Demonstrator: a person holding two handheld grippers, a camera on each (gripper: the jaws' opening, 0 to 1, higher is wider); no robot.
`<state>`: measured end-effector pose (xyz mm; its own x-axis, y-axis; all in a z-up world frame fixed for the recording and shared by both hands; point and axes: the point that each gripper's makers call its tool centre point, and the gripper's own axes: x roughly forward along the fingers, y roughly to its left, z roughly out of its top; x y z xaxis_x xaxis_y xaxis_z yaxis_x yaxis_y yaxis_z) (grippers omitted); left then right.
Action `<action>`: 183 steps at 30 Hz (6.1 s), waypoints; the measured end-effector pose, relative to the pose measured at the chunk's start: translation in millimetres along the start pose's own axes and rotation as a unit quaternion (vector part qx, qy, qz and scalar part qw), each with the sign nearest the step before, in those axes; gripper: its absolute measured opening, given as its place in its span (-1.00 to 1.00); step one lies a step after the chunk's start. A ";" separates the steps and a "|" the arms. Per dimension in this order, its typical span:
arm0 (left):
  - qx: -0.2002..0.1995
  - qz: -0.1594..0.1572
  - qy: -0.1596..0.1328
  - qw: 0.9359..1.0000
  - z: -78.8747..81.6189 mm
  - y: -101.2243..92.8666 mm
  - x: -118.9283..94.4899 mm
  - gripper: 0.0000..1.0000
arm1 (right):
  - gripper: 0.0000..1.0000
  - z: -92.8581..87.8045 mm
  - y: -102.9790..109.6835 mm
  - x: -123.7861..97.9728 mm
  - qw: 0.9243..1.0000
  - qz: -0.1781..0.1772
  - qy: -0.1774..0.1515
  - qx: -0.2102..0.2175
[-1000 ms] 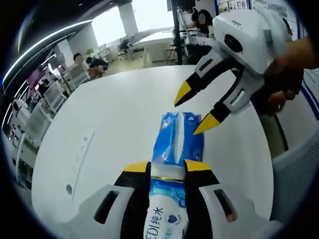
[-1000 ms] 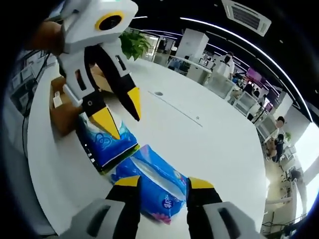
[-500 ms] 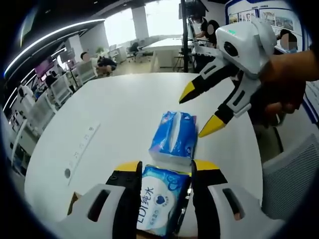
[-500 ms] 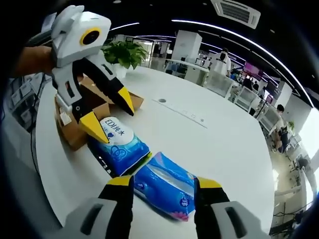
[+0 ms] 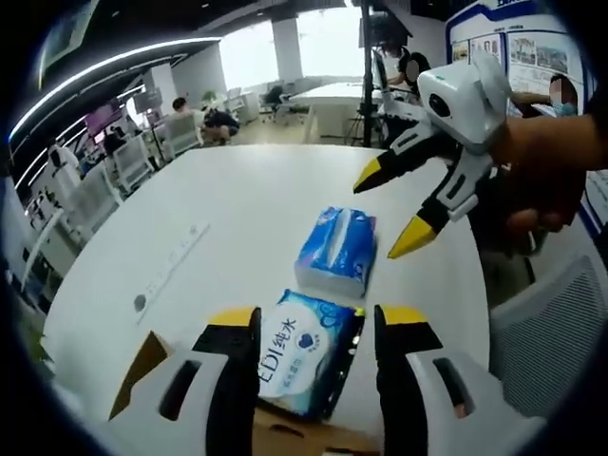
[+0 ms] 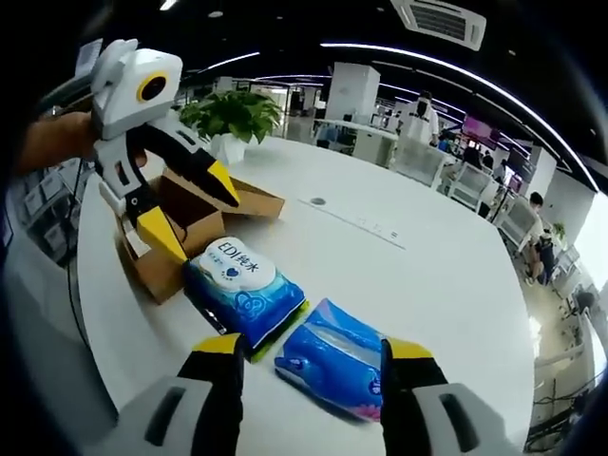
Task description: Operate the shoe box by opening the lid, removing the specified soft item, and placing it in the target area until the item is outside and the box remains undamaged.
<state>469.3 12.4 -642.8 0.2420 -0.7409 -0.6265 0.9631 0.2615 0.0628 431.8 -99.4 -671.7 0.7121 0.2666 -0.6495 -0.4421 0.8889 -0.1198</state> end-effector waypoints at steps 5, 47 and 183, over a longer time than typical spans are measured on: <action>-0.020 0.022 -0.016 0.999 -8.5 3.5 -21.2 0.08 | 0.23 2.7 8.9 -1.3 1.000 0.008 -0.008 0.011; -0.127 0.138 -0.107 0.976 -63.4 -21.7 -176.4 0.69 | 0.63 35.9 90.3 -31.8 0.996 0.051 -0.065 0.020; -0.238 0.296 -0.173 0.909 -192.6 -92.1 -273.8 0.98 | 0.44 92.3 230.2 109.2 0.884 0.322 0.037 -0.336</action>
<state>291.7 310.3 -626.7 0.8033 -0.5116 -0.3050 0.5118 0.8548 -0.0860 458.1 168.7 -700.9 0.1682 0.5895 -0.7901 -0.9850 0.1325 -0.1109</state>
